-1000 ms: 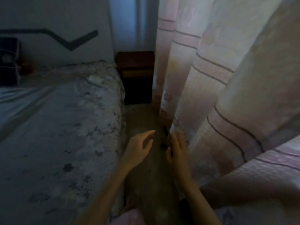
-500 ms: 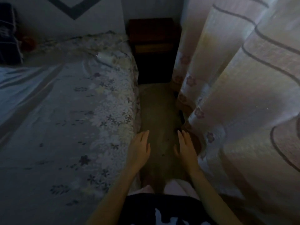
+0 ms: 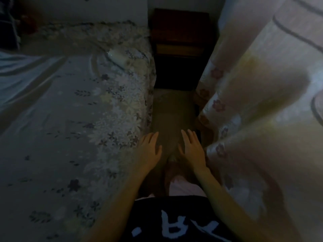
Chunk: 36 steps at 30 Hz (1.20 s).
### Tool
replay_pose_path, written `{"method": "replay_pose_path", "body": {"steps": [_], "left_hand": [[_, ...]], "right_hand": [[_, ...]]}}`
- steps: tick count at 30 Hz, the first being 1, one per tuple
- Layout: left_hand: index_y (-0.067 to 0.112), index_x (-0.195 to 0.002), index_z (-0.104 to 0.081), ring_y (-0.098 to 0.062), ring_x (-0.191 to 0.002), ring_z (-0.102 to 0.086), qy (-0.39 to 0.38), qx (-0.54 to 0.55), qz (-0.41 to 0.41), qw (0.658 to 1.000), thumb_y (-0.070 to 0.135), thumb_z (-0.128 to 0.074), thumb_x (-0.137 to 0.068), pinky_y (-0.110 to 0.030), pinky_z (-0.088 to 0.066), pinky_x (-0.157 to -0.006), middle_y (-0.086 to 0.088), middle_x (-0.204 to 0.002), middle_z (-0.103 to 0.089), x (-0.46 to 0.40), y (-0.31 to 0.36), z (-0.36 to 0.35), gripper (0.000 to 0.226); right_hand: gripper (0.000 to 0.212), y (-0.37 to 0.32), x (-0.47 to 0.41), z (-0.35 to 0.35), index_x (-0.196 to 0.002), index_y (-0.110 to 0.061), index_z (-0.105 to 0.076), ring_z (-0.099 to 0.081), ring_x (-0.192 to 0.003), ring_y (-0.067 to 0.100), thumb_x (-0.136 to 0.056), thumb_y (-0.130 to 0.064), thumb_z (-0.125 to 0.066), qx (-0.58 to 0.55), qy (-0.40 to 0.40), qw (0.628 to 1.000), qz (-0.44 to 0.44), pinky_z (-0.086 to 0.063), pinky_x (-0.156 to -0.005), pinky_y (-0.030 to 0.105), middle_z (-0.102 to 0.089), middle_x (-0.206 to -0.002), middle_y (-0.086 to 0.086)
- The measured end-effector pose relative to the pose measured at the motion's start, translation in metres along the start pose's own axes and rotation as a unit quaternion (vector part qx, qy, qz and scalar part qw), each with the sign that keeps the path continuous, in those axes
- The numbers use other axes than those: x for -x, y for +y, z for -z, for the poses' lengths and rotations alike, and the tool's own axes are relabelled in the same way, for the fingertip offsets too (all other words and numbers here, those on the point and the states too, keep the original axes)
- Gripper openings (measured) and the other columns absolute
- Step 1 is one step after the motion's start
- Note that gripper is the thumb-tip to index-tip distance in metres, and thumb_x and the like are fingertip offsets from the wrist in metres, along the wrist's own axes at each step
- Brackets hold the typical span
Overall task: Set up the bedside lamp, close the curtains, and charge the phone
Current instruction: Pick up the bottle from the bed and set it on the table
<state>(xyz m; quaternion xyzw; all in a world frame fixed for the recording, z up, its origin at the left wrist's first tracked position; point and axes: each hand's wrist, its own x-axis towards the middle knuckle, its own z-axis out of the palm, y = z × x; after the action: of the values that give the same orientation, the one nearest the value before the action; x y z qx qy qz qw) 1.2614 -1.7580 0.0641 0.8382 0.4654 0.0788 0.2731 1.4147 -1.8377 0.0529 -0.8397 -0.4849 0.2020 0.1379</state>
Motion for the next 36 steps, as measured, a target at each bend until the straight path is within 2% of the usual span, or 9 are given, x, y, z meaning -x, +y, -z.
{"method": "replay_pose_path", "body": {"steps": [4,7,11,17,21,24,27,32,36], "left_hand": [[0.011,-0.136,-0.037,-0.030,-0.123,-0.043,0.017,0.010,0.052,0.998,0.028,-0.048,-0.090,-0.040,-0.037,-0.101,-0.015,-0.135,-0.046,-0.059,0.013,-0.001,0.050],[0.008,-0.132,-0.042,-0.033,-0.117,-0.048,0.036,0.006,0.088,0.995,0.034,-0.043,-0.089,-0.041,-0.042,-0.096,-0.018,-0.129,-0.052,-0.092,0.019,0.002,0.050],[0.006,-0.124,-0.050,-0.035,-0.105,-0.055,0.048,0.012,0.143,0.989,0.042,-0.029,-0.082,-0.045,-0.049,-0.088,-0.018,-0.117,-0.059,-0.134,0.012,0.005,0.060],[0.003,-0.124,-0.047,-0.034,-0.107,-0.052,0.056,0.012,0.180,0.982,0.026,-0.045,-0.081,-0.042,-0.046,-0.087,-0.017,-0.117,-0.057,-0.210,-0.005,0.022,0.048],[0.005,-0.128,-0.045,-0.034,-0.114,-0.049,0.050,0.027,0.192,0.980,0.026,-0.045,-0.086,-0.041,-0.044,-0.091,-0.017,-0.125,-0.054,-0.280,-0.018,0.039,0.047],[0.009,-0.135,-0.036,-0.030,-0.125,-0.039,0.042,0.036,0.201,0.978,0.023,-0.047,-0.091,-0.040,-0.037,-0.099,-0.013,-0.138,-0.044,-0.331,-0.025,0.058,0.048],[0.007,-0.135,-0.036,-0.031,-0.122,-0.041,0.051,0.042,0.208,0.976,0.021,-0.049,-0.090,-0.040,-0.035,-0.100,-0.015,-0.135,-0.046,-0.370,-0.038,0.074,0.048],[0.010,-0.136,-0.036,-0.030,-0.124,-0.040,0.084,0.060,0.272,0.957,0.023,-0.048,-0.091,-0.040,-0.038,-0.099,-0.012,-0.136,-0.046,-0.404,-0.057,0.093,0.048],[0.006,-0.135,-0.037,-0.031,-0.126,-0.038,0.120,0.082,0.340,0.929,0.023,-0.049,-0.091,-0.037,-0.032,-0.103,-0.016,-0.138,-0.044,-0.425,-0.071,0.098,0.049]], "right_hand": [[0.054,0.017,-0.073,0.019,-0.142,-0.015,-0.027,-0.020,-0.139,0.033,-0.093,-0.031,-0.043,0.027,-0.030,0.999,0.027,-0.024,-0.111,0.041,-0.029,-0.148,0.017],[0.054,0.026,-0.120,0.036,-0.142,-0.016,-0.026,-0.018,-0.140,0.030,-0.093,-0.030,-0.043,0.035,-0.026,0.999,0.028,-0.020,-0.113,0.039,-0.027,-0.150,0.013],[0.055,0.026,-0.173,0.045,-0.142,-0.016,-0.026,-0.021,-0.138,0.032,-0.092,-0.032,-0.043,0.039,-0.041,0.998,0.017,-0.022,-0.112,0.043,-0.027,-0.150,0.012],[0.055,0.005,-0.266,0.045,-0.140,-0.012,-0.030,-0.022,-0.138,0.033,-0.090,-0.029,-0.047,0.042,-0.070,0.995,0.063,-0.022,-0.112,0.042,-0.028,-0.149,0.015],[0.056,-0.014,-0.339,0.048,-0.141,-0.013,-0.028,-0.018,-0.140,0.030,-0.090,-0.028,-0.047,0.041,-0.077,0.993,0.084,-0.019,-0.113,0.038,-0.025,-0.150,0.014],[0.056,-0.030,-0.391,0.058,-0.142,-0.014,-0.026,-0.014,-0.141,0.027,-0.092,-0.028,-0.045,0.029,-0.086,0.992,0.083,-0.019,-0.114,0.037,-0.022,-0.152,0.013],[0.055,-0.051,-0.436,0.067,-0.142,-0.012,-0.026,-0.015,-0.141,0.026,-0.092,-0.026,-0.045,0.014,-0.087,0.991,0.101,-0.018,-0.113,0.036,-0.022,-0.151,0.013],[0.054,-0.083,-0.493,0.067,-0.143,-0.013,-0.023,-0.013,-0.141,0.024,-0.094,-0.026,-0.043,0.012,-0.117,0.983,0.142,-0.018,-0.113,0.034,-0.020,-0.152,0.011],[0.053,-0.104,-0.537,0.057,-0.143,-0.012,-0.024,-0.014,-0.141,0.027,-0.095,-0.025,-0.042,0.021,-0.168,0.966,0.194,-0.020,-0.113,0.037,-0.020,-0.152,0.012]]}}
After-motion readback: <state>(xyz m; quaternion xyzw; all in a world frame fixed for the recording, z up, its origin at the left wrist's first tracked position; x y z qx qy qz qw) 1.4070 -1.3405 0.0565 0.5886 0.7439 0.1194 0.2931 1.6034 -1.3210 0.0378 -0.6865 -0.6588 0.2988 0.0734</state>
